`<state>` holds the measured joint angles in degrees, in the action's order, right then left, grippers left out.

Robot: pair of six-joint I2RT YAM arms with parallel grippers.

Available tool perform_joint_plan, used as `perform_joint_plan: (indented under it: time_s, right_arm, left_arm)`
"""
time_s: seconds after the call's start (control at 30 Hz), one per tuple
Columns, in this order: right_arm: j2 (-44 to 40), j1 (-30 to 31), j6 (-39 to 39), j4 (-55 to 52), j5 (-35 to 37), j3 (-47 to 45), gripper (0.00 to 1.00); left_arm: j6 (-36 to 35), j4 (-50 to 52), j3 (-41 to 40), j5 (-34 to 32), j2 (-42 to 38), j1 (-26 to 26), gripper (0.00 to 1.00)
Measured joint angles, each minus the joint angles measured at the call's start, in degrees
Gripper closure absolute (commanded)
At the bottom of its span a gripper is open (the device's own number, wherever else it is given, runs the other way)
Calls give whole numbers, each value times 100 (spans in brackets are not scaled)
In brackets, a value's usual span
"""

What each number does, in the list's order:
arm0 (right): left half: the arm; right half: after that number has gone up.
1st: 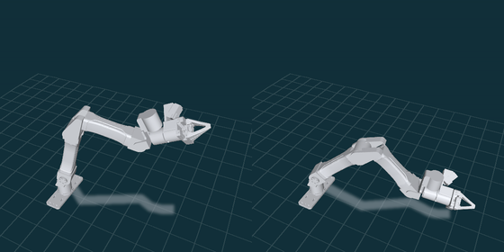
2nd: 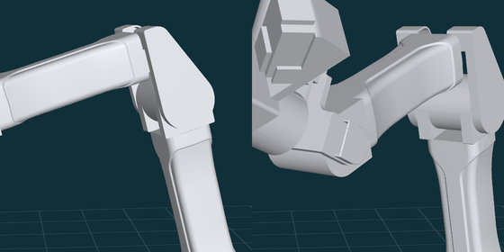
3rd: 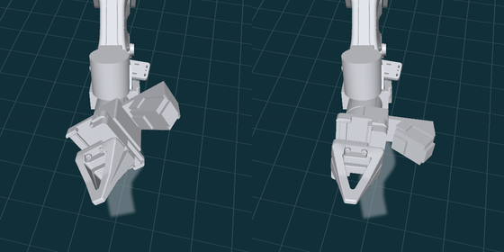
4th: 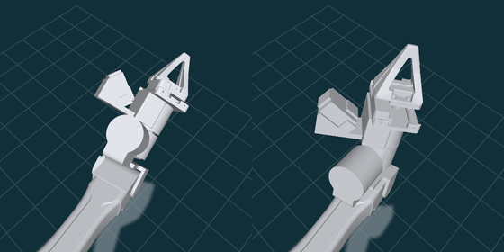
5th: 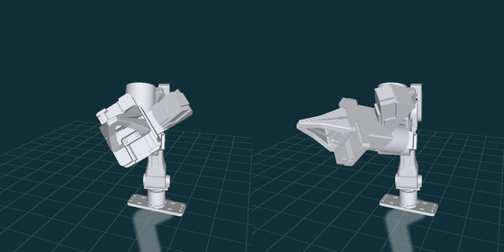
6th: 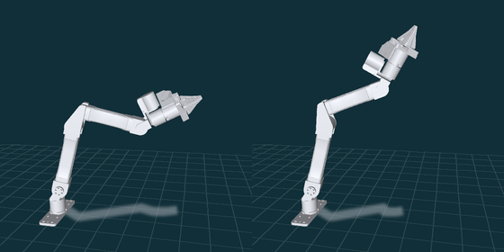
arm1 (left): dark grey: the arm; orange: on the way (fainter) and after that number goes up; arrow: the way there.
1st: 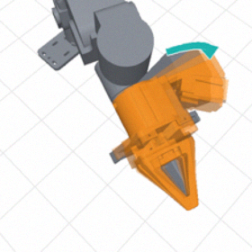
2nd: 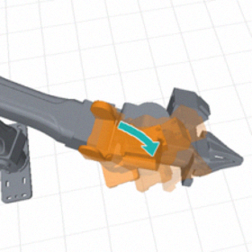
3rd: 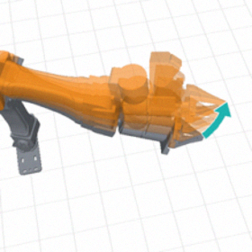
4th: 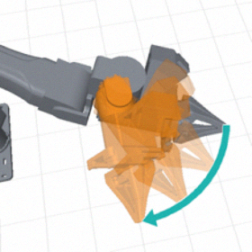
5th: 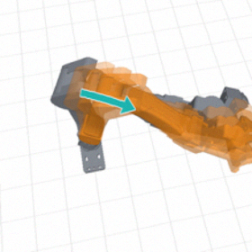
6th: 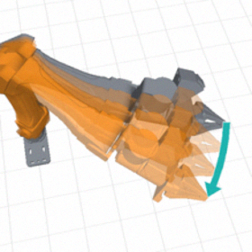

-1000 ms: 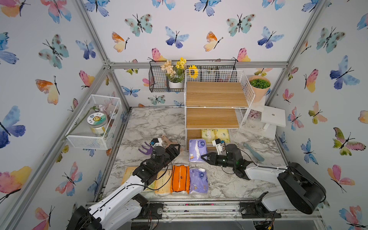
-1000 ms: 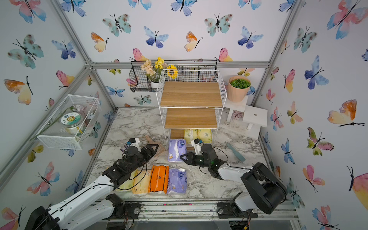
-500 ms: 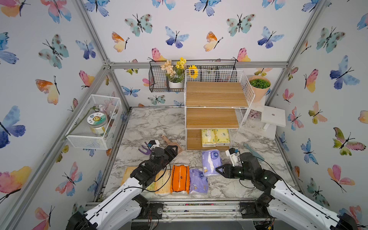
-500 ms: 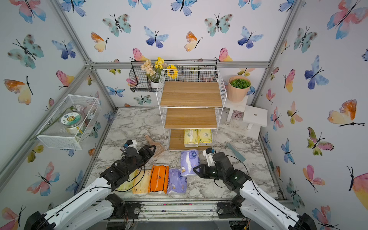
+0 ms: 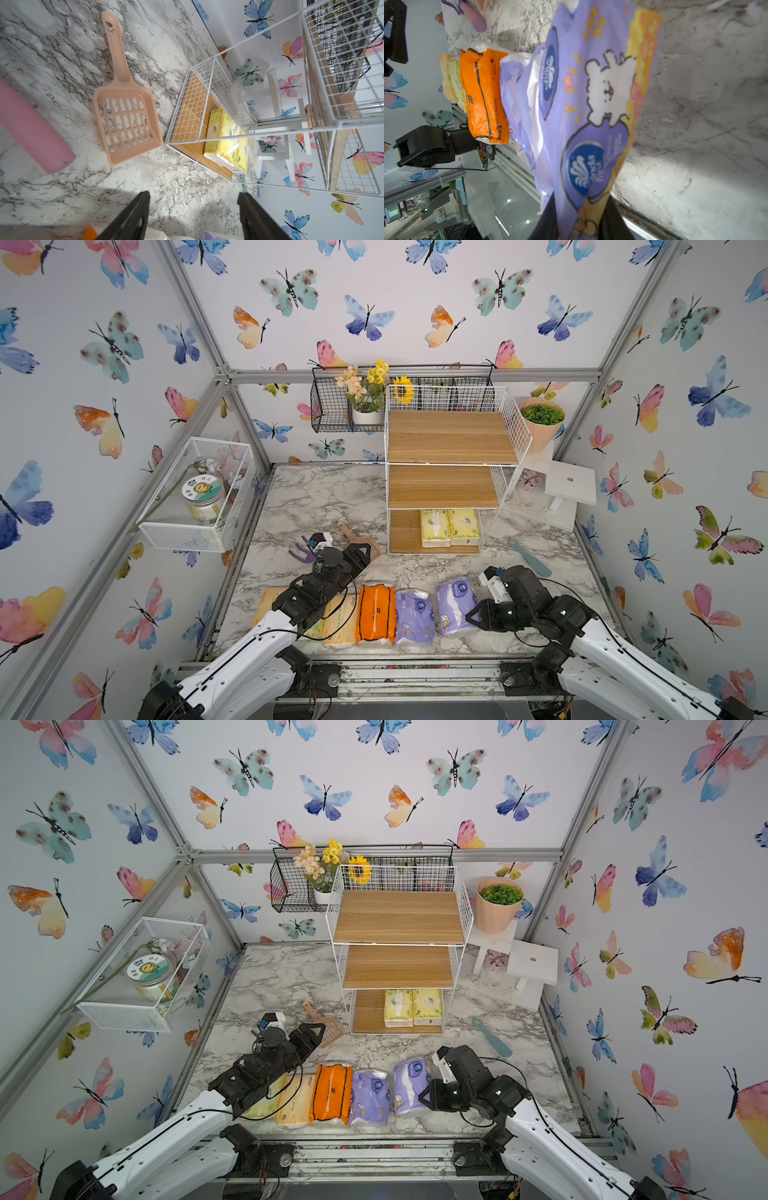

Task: Remove the tissue boxes from the shelf
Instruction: Place the box of tissues at the center of the board.

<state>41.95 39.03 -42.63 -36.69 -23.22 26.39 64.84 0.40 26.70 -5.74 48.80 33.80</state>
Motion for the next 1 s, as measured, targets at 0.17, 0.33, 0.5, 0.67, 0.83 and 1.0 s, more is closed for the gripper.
perform_joint_plan:
  time_s: [0.17, 0.33, 0.5, 0.67, 0.83, 1.0]
  right_arm:
    - [33, 0, -295, 796, -247, -656, 84]
    - [94, 2, -424, 817, -63, -686, 36]
    - [-26, 0, -546, 179, 651, -361, 22]
    - [-649, 0, -922, 125, 1298, -140, 20]
    - [-997, 0, -1532, 264, 1611, -378, 28]
    - [-1360, 0, -1971, 647, 1633, -887, 41]
  left_arm:
    - [87, 4, 0, -4, -20, 0, 28]
    - [109, 35, 0, -31, -57, 0, 28]
    - [125, 35, 0, -55, -90, 0, 28]
    - [127, 35, 0, -52, -90, 0, 28]
    - [127, 35, 0, -42, -90, 0, 29]
    - [131, 31, 0, 7, -57, 0, 29]
